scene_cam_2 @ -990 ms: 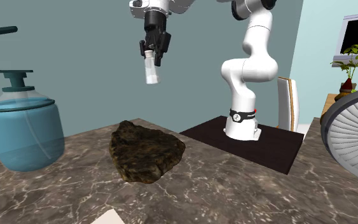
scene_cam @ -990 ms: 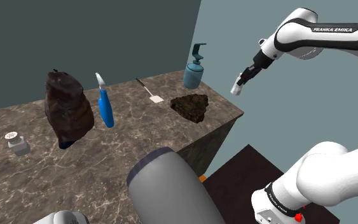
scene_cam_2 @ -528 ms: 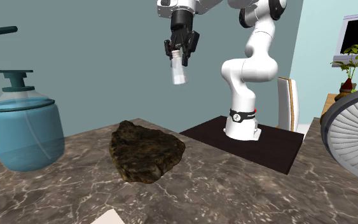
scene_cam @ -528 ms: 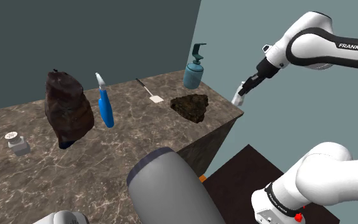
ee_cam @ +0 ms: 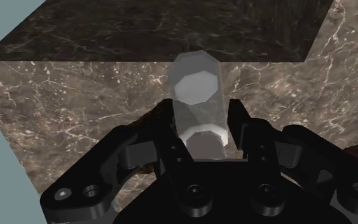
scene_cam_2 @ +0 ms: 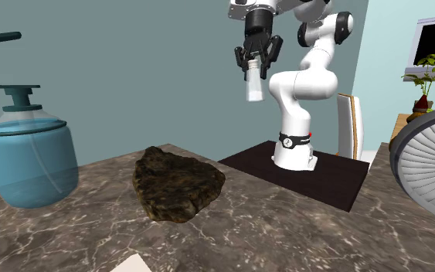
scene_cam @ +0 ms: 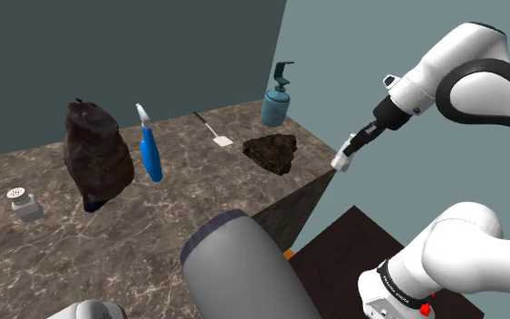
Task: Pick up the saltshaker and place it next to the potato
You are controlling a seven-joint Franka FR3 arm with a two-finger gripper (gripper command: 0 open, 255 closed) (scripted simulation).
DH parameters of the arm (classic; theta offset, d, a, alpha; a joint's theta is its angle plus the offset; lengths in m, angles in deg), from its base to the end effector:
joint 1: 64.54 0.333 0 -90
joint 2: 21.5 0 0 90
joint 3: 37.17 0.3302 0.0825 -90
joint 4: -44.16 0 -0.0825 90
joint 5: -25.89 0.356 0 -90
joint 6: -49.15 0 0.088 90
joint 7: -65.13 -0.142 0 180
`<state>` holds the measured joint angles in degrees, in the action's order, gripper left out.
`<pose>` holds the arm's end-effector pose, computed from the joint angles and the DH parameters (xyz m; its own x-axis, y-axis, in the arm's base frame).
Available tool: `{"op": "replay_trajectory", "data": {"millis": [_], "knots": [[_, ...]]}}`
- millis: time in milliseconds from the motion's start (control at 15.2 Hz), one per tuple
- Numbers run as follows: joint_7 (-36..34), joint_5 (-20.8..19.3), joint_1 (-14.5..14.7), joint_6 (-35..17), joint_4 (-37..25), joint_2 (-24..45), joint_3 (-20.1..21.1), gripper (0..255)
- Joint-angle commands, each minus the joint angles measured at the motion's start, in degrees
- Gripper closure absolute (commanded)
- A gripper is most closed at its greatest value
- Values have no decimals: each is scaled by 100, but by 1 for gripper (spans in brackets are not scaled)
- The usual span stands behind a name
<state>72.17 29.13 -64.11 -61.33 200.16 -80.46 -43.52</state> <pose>0.2413 -0.0216 0.4939 0.9695 0.0318 0.2430 0.0630 -0.9906 -0.1216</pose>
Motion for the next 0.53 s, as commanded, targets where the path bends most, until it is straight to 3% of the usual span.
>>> {"op": "replay_trajectory", "data": {"millis": [0, 462], "knots": [[-256, 149, 87, 165, 195, -378, 261, 255], [-1228, 848, 596, 899, 591, -1621, 1259, 255]]}}
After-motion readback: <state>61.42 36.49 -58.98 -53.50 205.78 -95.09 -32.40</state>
